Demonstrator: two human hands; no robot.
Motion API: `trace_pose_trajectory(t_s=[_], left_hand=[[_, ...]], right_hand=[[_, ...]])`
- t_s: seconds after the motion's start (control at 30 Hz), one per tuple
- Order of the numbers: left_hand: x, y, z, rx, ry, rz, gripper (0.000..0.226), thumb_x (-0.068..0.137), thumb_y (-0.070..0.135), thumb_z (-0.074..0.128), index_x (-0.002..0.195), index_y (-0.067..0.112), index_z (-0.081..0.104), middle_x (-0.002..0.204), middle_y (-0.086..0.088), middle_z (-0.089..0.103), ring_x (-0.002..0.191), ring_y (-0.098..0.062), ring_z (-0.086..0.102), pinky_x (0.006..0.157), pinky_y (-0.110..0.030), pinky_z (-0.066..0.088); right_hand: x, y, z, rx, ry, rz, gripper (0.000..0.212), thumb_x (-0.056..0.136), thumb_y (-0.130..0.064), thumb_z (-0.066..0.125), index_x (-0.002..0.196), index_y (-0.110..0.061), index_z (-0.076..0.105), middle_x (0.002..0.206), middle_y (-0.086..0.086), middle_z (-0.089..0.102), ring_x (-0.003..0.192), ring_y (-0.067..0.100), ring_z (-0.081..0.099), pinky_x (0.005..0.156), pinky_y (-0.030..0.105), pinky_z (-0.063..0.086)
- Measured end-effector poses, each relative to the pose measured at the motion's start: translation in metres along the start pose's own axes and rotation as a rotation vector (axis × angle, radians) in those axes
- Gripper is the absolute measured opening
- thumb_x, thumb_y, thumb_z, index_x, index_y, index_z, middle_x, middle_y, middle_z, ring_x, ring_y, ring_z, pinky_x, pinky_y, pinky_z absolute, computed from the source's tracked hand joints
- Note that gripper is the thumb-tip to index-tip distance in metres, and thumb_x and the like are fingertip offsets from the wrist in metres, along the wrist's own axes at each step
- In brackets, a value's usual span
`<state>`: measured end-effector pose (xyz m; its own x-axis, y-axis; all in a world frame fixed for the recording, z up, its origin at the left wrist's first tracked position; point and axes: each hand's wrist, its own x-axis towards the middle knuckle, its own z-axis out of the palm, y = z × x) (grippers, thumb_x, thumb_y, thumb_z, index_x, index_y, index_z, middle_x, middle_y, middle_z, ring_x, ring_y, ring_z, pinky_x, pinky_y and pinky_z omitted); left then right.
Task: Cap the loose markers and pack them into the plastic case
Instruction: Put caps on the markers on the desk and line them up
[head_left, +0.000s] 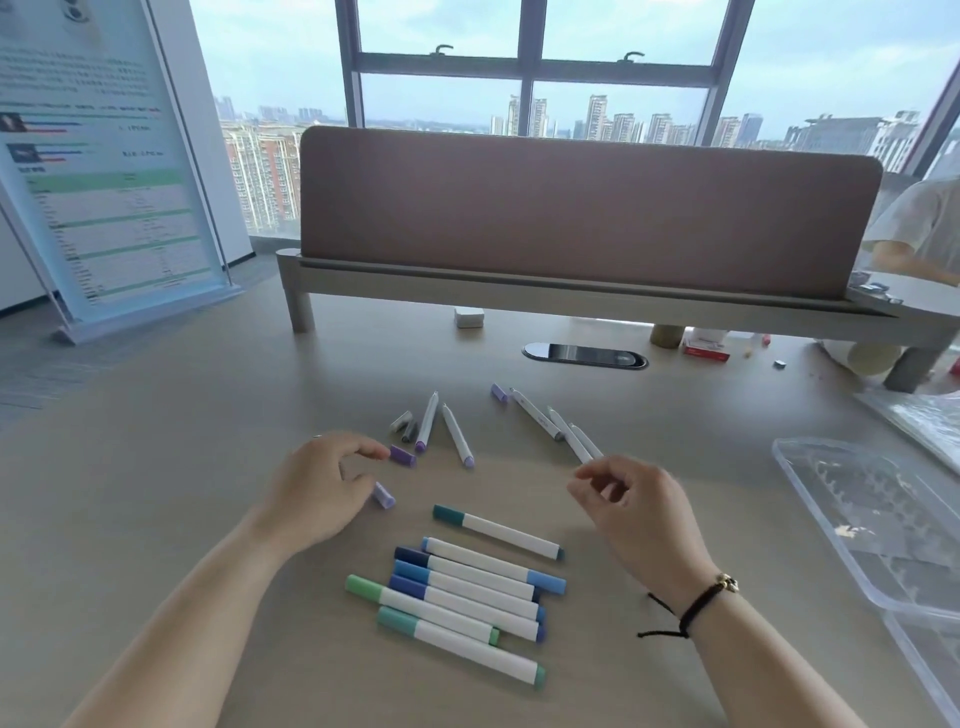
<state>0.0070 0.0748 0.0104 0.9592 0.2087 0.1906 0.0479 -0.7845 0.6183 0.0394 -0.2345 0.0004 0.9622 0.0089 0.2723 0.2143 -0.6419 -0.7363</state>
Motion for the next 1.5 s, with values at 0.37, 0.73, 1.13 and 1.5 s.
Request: trace_pose_trajectory(t_s=[0.37, 0.73, 1.13, 1.5], left_hand=[[-0.001, -0.006, 0.008, 0.005, -0.054, 0.184, 0.015, 0.086, 0.030, 0.074, 0.079, 0.042, 0.070, 0.089, 0.022, 0.069, 0.085, 0.003, 0.061, 0.079, -0.020, 0.047], [-0.024, 0.038, 0.023, -1.018, -0.216, 0.009, 0.071, 0.041, 0.053, 0.096, 0.093, 0.007, 0.079, 0.073, -0.018, 0.067, 0.063, -0.020, 0.060, 0.064, -0.022, 0.057], [-0.022, 0.042, 0.024, -0.987, -0.073, -0.103, 0.020, 0.080, -0.001, 0.071, 0.099, 0.000, 0.074, 0.068, -0.005, 0.069, 0.059, -0.012, 0.059, 0.059, -0.020, 0.056], [-0.022, 0.039, 0.023, -0.948, -0.092, -0.097, 0.025, 0.073, 0.011, 0.075, 0.097, 0.007, 0.077, 0.081, -0.015, 0.073, 0.066, -0.017, 0.060, 0.067, -0.023, 0.058]], right_hand=[[0.021, 0.026, -0.023, 0.020, 0.181, 0.305, 0.023, 0.090, -0.011, 0.054, 0.102, -0.020, 0.071, 0.088, -0.007, 0.064, 0.093, 0.019, 0.061, 0.075, 0.025, 0.039], [0.023, 0.034, -0.009, -0.348, 0.031, 0.152, 0.025, 0.083, -0.051, 0.067, 0.097, -0.031, 0.074, 0.097, -0.004, 0.059, 0.100, 0.021, 0.058, 0.084, 0.031, 0.046], [0.011, 0.002, -0.017, 0.665, 0.125, 0.266, 0.003, 0.089, -0.007, 0.069, 0.090, -0.006, 0.072, 0.076, 0.009, 0.075, 0.063, 0.019, 0.067, 0.065, 0.032, 0.056], [-0.009, -0.024, -0.009, 1.081, -0.298, 0.298, 0.041, 0.062, -0.016, 0.079, 0.096, 0.005, 0.069, 0.077, 0.021, 0.067, 0.059, 0.025, 0.062, 0.062, 0.028, 0.057]])
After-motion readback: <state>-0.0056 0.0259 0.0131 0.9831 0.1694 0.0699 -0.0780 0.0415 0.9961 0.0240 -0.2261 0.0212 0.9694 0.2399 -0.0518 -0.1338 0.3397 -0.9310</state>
